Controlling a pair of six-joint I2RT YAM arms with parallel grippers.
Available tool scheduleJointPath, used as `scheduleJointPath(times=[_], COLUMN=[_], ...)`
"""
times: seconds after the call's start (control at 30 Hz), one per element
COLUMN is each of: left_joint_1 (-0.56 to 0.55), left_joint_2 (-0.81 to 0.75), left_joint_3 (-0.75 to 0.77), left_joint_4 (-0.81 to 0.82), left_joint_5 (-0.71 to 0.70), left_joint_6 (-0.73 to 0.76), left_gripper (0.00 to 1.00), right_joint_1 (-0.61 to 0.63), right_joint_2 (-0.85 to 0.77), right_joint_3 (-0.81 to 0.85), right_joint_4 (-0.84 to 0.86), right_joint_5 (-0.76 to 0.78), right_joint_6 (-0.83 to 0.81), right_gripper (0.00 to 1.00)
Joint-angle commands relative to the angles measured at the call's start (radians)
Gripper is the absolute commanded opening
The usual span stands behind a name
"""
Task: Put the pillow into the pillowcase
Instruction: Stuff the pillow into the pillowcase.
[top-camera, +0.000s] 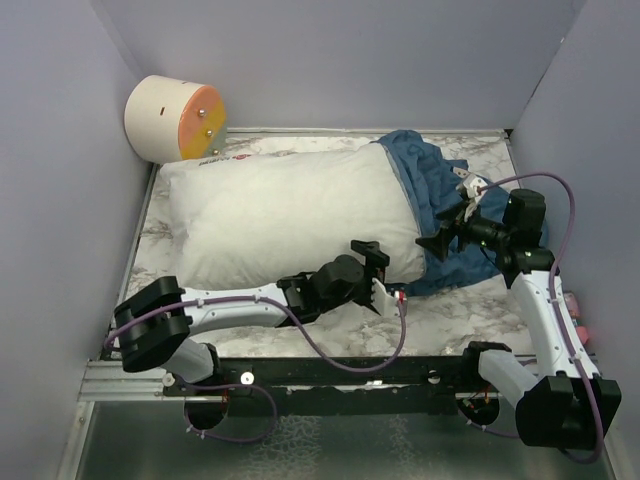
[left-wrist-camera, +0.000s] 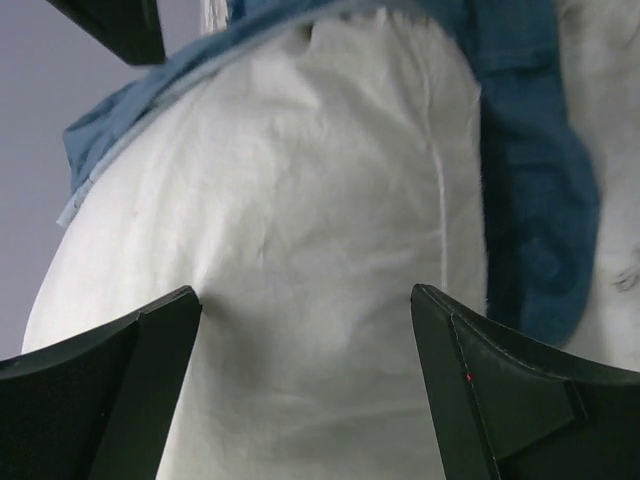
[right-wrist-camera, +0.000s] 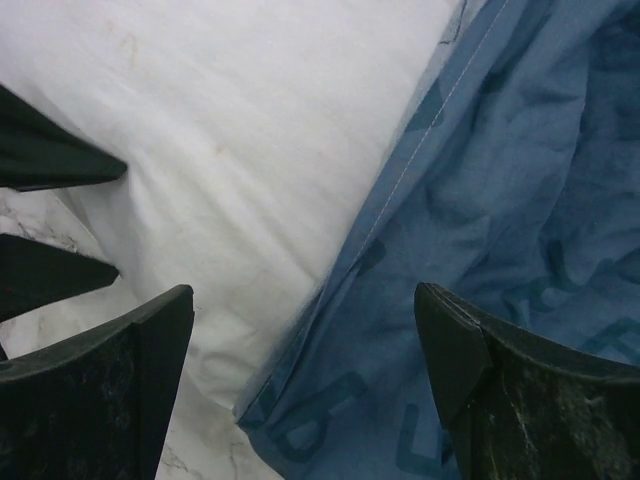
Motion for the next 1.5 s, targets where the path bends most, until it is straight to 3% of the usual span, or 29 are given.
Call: scheduleJointPath(times=[0.0,0.1,0.2,0.27,0.33,0.37,0.47,0.7,0.87,1.27,1.47], left_joint_1=[0.075,0.115,0.160,0.196,0.234,0.253,0.298,0.347,0.376,0.378,0.379], left_joint_2=[0.099,0.171,0.230,0.260,0.303,0.317,0.355,0.382,0.354,0.340,0.336], left_joint_3=[0.039,0.065,0.100,0.147,0.202,0.232,0.317,0.418,0.456,0.455,0.457], left_joint_4=[0.015,0.062,0.093,0.092,0.070,0.043,-0.038,-0.152,-0.190,-0.225,-0.231], left_joint_5=[-0.036,-0.069,-0.049,-0.022,0.003,0.025,0.106,0.244,0.324,0.399,0.405], left_joint_6=[0.122,0.122,0.085,0.017,-0.067,-0.105,-0.199,-0.342,-0.450,-0.479,-0.491], left_gripper=[0.89,0.89,0.79,0.58,0.24,0.12,0.00,0.00,0.00,0.00,0.00], right_joint_1=[-0.009,-0.011,-0.014,-0.018,-0.020,-0.020,-0.021,-0.021,-0.021,0.017,0.019], right_joint_2=[0.001,0.012,0.024,0.033,0.039,0.043,0.066,0.137,0.183,0.355,0.399], right_joint_3=[-0.004,-0.002,0.002,0.006,0.006,0.004,0.006,-0.013,-0.039,0.033,0.062], right_joint_4=[0.029,0.027,0.019,0.015,0.014,0.014,0.020,0.114,0.213,0.299,0.238], right_joint_5=[0.058,0.075,0.098,0.108,0.114,0.118,0.154,0.216,0.226,0.267,0.167], right_joint_6=[0.009,0.010,0.012,0.012,0.012,0.013,0.030,0.167,0.254,0.268,0.234], right_gripper=[0.90,0.88,0.84,0.80,0.74,0.72,0.66,0.60,0.43,0.40,0.13])
